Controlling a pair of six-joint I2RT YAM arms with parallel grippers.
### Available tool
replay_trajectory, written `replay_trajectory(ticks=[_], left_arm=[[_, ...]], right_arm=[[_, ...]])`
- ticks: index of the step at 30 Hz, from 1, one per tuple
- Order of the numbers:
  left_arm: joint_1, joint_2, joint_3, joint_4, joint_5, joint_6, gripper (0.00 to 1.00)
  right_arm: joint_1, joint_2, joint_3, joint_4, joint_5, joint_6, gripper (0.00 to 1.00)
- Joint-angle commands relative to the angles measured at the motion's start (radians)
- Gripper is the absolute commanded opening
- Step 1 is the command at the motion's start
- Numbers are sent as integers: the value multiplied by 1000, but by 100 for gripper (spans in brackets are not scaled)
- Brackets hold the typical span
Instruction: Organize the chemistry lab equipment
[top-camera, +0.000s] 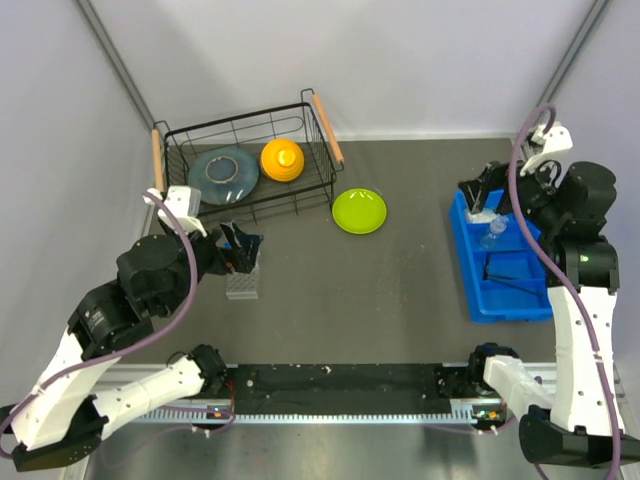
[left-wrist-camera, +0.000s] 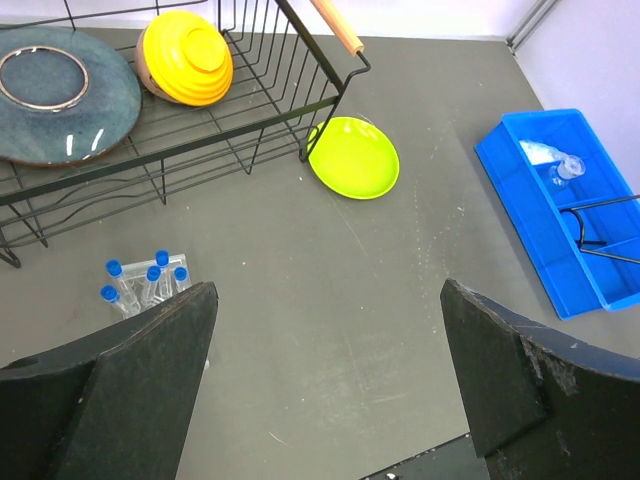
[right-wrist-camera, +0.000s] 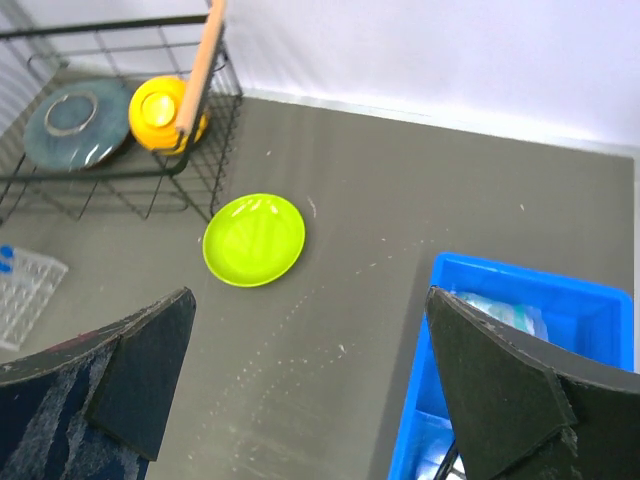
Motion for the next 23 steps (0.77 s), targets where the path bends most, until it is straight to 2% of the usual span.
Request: replay_trajectory(ticks=[1, 14, 23], left_arm=[[3, -30, 36, 2, -5, 15, 99], [3, -93, 5, -10, -7, 25, 99], [3, -107, -9, -4, -13, 40, 99]], right_arm=[[-8, -15, 52, 62, 197, 203, 99], [-6, -48, 83, 13, 333, 200, 99], [-8, -48, 95, 5, 278, 137, 99]])
